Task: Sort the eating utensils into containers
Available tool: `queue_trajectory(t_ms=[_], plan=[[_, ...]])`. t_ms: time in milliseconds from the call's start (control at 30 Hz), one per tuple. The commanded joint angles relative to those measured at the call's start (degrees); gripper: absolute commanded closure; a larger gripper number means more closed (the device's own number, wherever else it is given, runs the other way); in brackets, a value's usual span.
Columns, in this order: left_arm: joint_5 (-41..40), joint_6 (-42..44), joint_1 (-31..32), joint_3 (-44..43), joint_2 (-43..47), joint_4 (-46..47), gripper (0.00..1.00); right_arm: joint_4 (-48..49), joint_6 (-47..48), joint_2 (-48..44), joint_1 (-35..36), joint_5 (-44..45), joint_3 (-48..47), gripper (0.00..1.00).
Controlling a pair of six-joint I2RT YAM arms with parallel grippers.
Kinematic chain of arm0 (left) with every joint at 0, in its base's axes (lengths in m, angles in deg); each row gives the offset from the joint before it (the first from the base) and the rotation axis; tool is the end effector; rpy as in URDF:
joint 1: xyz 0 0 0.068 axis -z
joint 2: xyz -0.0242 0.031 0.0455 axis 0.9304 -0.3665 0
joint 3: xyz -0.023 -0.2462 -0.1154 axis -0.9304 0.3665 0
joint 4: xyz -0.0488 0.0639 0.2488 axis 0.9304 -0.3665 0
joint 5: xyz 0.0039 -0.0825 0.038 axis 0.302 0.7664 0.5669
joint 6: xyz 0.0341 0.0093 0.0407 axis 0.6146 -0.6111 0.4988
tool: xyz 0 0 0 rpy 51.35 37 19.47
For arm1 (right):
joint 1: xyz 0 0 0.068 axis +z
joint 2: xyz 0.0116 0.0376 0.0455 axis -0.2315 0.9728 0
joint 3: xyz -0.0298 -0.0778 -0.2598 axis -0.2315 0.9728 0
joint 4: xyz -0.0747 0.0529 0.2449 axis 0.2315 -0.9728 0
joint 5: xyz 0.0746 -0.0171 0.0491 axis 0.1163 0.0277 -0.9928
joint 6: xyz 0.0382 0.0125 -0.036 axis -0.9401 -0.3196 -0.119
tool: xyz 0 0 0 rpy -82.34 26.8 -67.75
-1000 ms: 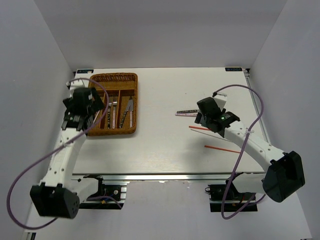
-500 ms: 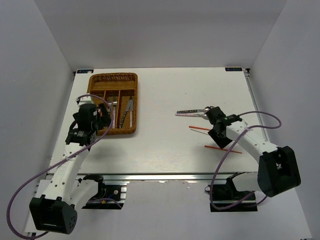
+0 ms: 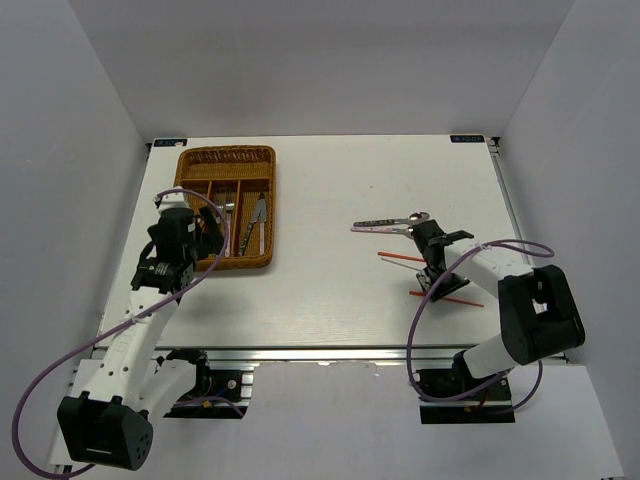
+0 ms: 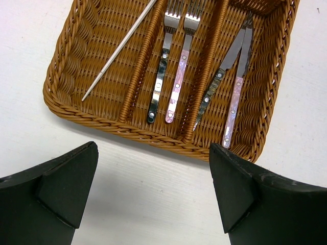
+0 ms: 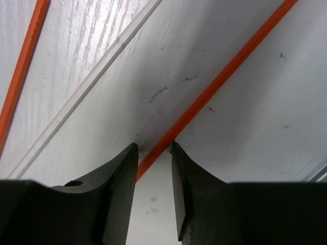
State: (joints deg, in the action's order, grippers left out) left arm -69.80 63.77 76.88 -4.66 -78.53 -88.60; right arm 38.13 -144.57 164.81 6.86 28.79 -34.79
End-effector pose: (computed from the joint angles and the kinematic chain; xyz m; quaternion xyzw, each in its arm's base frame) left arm 0.1948 -0.0182 0.2861 -0.1629 0.8760 0.0187 0.4536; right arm 0.2235 0.0673 0.1591 0.5112 0.8341 -0.0939 0.1849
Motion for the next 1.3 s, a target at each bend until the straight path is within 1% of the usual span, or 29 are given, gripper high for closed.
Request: queue_trajectory(t_ms=[0,33,67,100,167,267,467,633,700,733,800,833,867,900,933,967,1000,1033,1067,1100,1133,1167,1200,1233,1267], plan=[[0.7,-0.3,0.3,-0.3,0.2,0.9,0.02,1.9,-3.3,0.6,-0.1,-2.7,4.7,0.64],[0.6,-0.3,0.4,-0.3,0.1,0.9,0.02,2.6,-3.6,0.6,-0.1,-2.9,5.3,0.71],[0.5,-0.3,0.4,-0.2,0.1,0.8,0.02,2.7,-4.0,0.9,-0.1,-2.9,5.8,0.72],[0.4,-0.3,0.5,-0.3,0.1,0.8,0.02,2.8,-4.9,1.3,-0.1,-2.8,6.7,0.77],[0.4,-0.3,0.7,-0.2,0.1,0.7,0.02,2.9,-5.7,1.7,-0.1,-3.1,7.4,0.90],[0.1,-0.2,1.0,-0.2,0.1,0.7,0.02,2.8,-7.0,2.0,0.0,-3.8,8.7,1.00],[0.1,-0.2,1.3,-0.2,-0.4,0.6,0.02,1.3,-9.3,-1.5,0.1,-3.8,9.4,1.00],[0.1,-0.2,1.6,-0.2,0.0,0.6,0.02,-1.3,-8.8,-7.4,1.5,-2.7,7.4,1.00],[2.4,0.1,1.9,-0.4,0.6,0.8,0.02,-2.9,-7.9,-10.2,4.4,-1.7,4.5,1.00],[3.9,0.4,2.0,-0.3,0.9,1.3,0.02,-3.1,-7.4,-11.1,7.3,-0.1,3.7,1.00],[8.4,0.6,1.9,0.0,1.4,2.5,0.02,-3.2,-5.9,-14.5,11.3,2.2,1.3,1.00],[14.5,0.4,1.9,0.3,1.9,3.3,0.02,0.3,-3.9,-15.4,15.6,4.2,0.9,1.00],[18.4,-0.2,1.9,0.8,2.2,4.3,0.02,3.0,-1.3,-16.5,17.6,4.6,0.6,1.00],[22.9,-2.0,1.9,1.3,2.2,5.6,0.02,6.0,4.6,-18.2,19.5,4.7,0.7,1.00],[31.7,-3.0,1.9,2.4,2.1,9.0,0.02,13.1,8.1,-18.7,22.3,3.4,0.8,1.00],[36.0,-6.3,2.0,3.1,1.9,11.3,0.02,15.8,10.8,-19.0,23.7,2.5,0.8,1.00],[39.7,-8.5,2.1,3.8,1.6,16.6,0.02,18.8,16.3,-19.4,24.8,1.4,0.7,1.00],[45.8,-10.6,2.6,5.3,1.5,19.8,0.02,22.7,20.3,-19.6,27.1,-1.8,0.7,1.00],[48.0,-14.6,3.0,6.0,1.3,22.6,0.02,30.1,23.9,-20.0,28.3,-3.0,0.8,1.00],[49.5,-16.4,3.4,6.6,1.2,25.4,0.02,33.5,30.2,-20.4,29.6,-4.1,0.9,1.00],[50.5,-17.6,4.4,6.8,1.1,29.2,0.02,37.3,33.7,-20.6,30.7,-7.9,1.3,1.00],[51.7,-19.3,5.1,7.0,0.9,30.4,0.02,43.9,36.5,-21.2,32.0,-10.3,1.7,1.00],[51.9,-19.8,5.7,6.9,0.8,32.6,0.02,47.5,38.9,-21.5,32.3,-13.3,2.5,1.00],[51.9,-20.2,7.0,6.8,0.6,32.9,0.02,50.5,42.2,-21.8,32.7,-18.8,3.2,1.00],[50.9,-20.6,7.5,6.8,0.3,33.1,0.02,55.2,42.7,-22.3,32.7,-20.6,3.8,1.00]])
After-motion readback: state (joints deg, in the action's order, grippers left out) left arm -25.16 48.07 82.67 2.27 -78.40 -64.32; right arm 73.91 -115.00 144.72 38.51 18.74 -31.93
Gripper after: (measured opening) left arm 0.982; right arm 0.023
